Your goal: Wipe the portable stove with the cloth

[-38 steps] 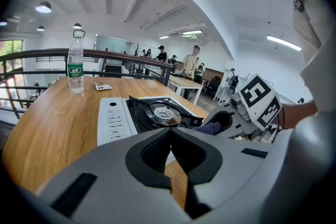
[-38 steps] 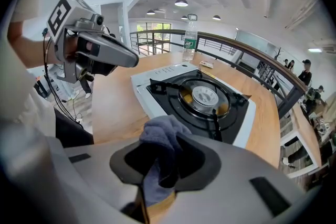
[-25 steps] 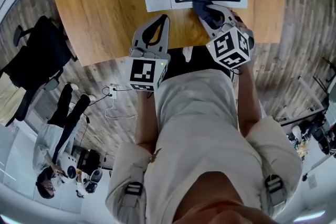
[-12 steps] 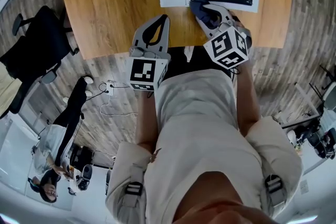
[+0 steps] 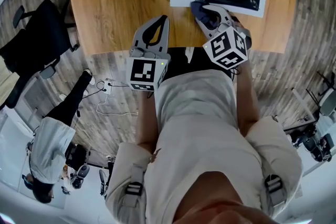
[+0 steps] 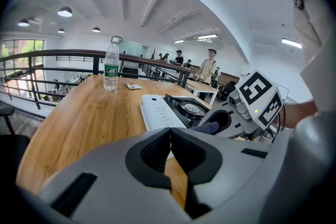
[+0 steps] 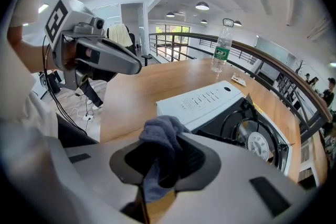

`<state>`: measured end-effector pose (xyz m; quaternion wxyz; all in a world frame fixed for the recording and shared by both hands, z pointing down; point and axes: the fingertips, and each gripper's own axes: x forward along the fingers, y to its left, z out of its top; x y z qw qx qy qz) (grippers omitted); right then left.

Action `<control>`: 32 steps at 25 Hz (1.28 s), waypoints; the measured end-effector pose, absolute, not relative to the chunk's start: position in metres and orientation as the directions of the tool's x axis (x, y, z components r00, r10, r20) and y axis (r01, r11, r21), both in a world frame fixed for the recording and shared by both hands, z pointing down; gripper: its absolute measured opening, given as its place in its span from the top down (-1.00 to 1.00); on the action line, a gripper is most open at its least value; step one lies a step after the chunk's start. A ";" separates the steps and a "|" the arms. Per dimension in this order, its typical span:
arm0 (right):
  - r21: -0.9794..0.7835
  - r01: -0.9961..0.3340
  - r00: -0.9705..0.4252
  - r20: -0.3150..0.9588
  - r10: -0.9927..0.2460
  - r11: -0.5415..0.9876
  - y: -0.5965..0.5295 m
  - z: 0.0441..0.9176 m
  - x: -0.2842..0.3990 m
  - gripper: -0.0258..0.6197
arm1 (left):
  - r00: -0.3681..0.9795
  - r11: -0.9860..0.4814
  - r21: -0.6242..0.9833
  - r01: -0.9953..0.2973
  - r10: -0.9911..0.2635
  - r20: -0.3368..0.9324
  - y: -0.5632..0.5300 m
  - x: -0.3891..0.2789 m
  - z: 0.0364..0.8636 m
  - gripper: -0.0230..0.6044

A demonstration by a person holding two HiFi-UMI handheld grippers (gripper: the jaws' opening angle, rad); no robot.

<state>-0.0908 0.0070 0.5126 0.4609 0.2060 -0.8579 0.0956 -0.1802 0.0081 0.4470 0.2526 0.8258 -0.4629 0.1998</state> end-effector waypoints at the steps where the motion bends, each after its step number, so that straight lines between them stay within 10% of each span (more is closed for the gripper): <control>1: 0.031 -0.437 -0.485 0.833 -0.265 0.899 0.007 0.512 -0.092 0.58 | 0.490 -0.441 0.232 -0.867 -0.667 0.562 0.009 -0.182 0.446 0.86; 32: 0.112 -0.438 -0.578 0.725 -0.375 0.892 -0.017 0.449 -0.154 0.56 | 0.512 -0.465 0.224 -0.857 -0.714 0.476 0.001 -0.198 0.415 0.86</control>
